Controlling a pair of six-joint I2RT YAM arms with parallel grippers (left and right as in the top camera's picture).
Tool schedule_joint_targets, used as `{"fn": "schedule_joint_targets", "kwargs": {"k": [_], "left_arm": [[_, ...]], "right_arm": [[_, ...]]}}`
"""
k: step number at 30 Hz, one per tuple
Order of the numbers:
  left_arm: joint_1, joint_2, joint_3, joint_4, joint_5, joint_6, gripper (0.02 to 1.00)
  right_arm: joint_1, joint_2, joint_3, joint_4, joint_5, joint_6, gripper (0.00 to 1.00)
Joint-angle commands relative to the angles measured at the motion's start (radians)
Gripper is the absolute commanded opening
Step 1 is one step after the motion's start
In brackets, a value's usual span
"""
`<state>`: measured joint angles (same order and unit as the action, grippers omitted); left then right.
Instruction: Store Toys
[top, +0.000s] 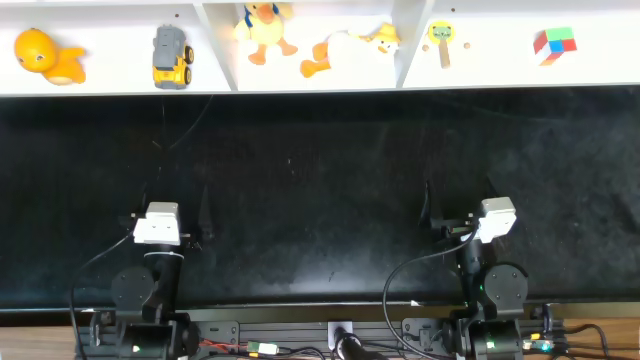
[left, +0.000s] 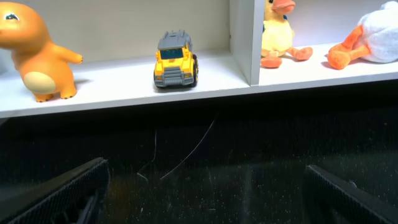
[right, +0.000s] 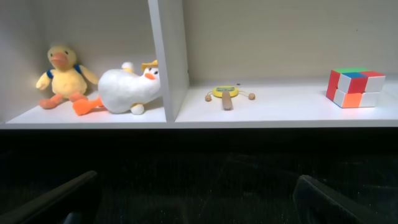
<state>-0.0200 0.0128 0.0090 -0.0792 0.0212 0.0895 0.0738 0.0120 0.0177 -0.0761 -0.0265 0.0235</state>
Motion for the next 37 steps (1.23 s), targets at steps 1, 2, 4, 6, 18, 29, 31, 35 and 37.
{"fn": "schedule_joint_targets", "kwargs": {"k": [1, 2, 4, 6, 18, 29, 31, 35, 37], "left_arm": [[-0.008, -0.010, -0.001, -0.005, -0.004, 0.023, 0.998], [-0.008, -0.010, -0.001, -0.005, -0.004, 0.023, 0.998], [-0.008, -0.010, -0.001, -0.005, -0.005, 0.023, 0.998], [-0.008, -0.010, -0.001, -0.005, -0.005, 0.023, 0.998], [-0.008, -0.010, -0.001, -0.005, -0.004, 0.023, 0.998], [-0.008, -0.010, -0.001, -0.005, -0.004, 0.023, 0.998], [-0.008, -0.010, -0.001, -0.005, -0.004, 0.023, 0.996], [-0.008, -0.010, -0.001, -0.005, -0.005, 0.023, 0.998], [-0.008, -0.010, -0.001, -0.005, -0.004, 0.023, 0.998]], "right_arm": [[-0.016, -0.009, -0.014, 0.002, -0.006, 0.007, 0.996], [-0.023, -0.009, -0.014, 0.002, -0.006, 0.007, 0.996], [-0.028, -0.009, -0.013, 0.002, -0.006, 0.007, 0.996], [-0.028, -0.008, -0.013, 0.002, -0.006, 0.007, 0.996], [-0.028, -0.008, -0.013, 0.002, -0.006, 0.007, 0.996], [-0.028, -0.008, -0.013, 0.002, -0.006, 0.007, 0.993], [-0.028, -0.008, -0.013, 0.002, -0.006, 0.007, 0.998], [-0.028, -0.008, -0.013, 0.002, -0.006, 0.007, 0.996], [-0.028, -0.008, -0.013, 0.002, -0.006, 0.007, 0.996]]}}
